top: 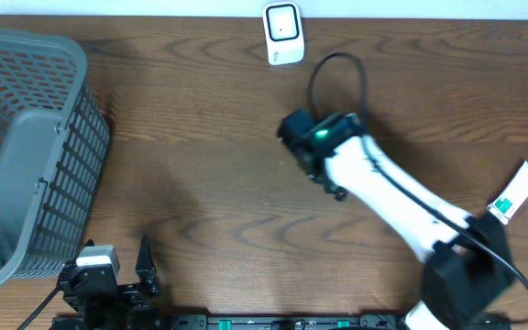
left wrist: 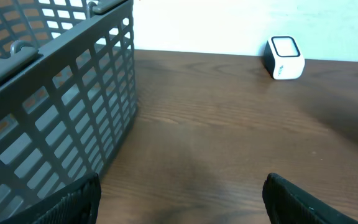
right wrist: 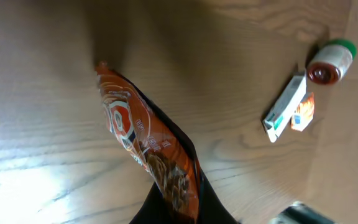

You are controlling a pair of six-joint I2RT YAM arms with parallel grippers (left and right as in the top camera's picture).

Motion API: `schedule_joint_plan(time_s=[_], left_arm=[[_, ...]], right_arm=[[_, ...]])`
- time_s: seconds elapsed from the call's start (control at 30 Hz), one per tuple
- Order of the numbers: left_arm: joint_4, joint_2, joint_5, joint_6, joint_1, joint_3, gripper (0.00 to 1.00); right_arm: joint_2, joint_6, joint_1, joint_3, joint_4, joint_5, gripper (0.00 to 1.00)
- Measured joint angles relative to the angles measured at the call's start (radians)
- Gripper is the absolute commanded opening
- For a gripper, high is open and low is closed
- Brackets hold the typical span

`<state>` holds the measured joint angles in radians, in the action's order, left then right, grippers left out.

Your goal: Scan the item barcode

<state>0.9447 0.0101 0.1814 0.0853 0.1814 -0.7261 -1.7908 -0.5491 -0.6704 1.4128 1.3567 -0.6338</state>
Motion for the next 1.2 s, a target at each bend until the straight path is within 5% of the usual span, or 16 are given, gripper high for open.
schedule_joint_plan(time_s=[0.17,0.23,0.33,0.53,0.6,0.73,0.77,1.2], left_arm=[[0.0,0.0,0.0,0.0,0.0,0.0,0.84],[0.0,0.0,0.0,0.0,0.0,0.0,0.84],[0.002,0.0,0.0,0.0,0.0,0.0,0.84],[0.003,0.0,0.0,0.0,0.0,0.0,0.84],[0.002,0.0,0.0,0.0,0.0,0.0,0.84],[0.002,0.0,0.0,0.0,0.0,0.0,0.84],[0.002,0.0,0.0,0.0,0.0,0.0,0.84],[0.002,0.0,0.0,0.0,0.0,0.0,0.84]], right_arm=[[-0.101,0.013,-0.143,0.0,-0.005,0.001,0.06],[-0.119,0.02,-0.207,0.0,-0.02,0.027,0.18],[-0.126,0.027,-0.3,0.0,-0.065,0.085,0.63],[-0.126,0.041,-0.408,0.0,-0.179,0.253,0.94],[-0.126,0.027,-0.408,0.0,-0.189,0.326,0.76],[-0.126,-0.025,-0.381,0.0,-0.183,0.406,0.09],[-0.126,-0.039,-0.368,0.0,-0.183,0.426,0.01],[-0.125,-0.196,-0.129,-0.046,-0.141,0.481,0.01]])
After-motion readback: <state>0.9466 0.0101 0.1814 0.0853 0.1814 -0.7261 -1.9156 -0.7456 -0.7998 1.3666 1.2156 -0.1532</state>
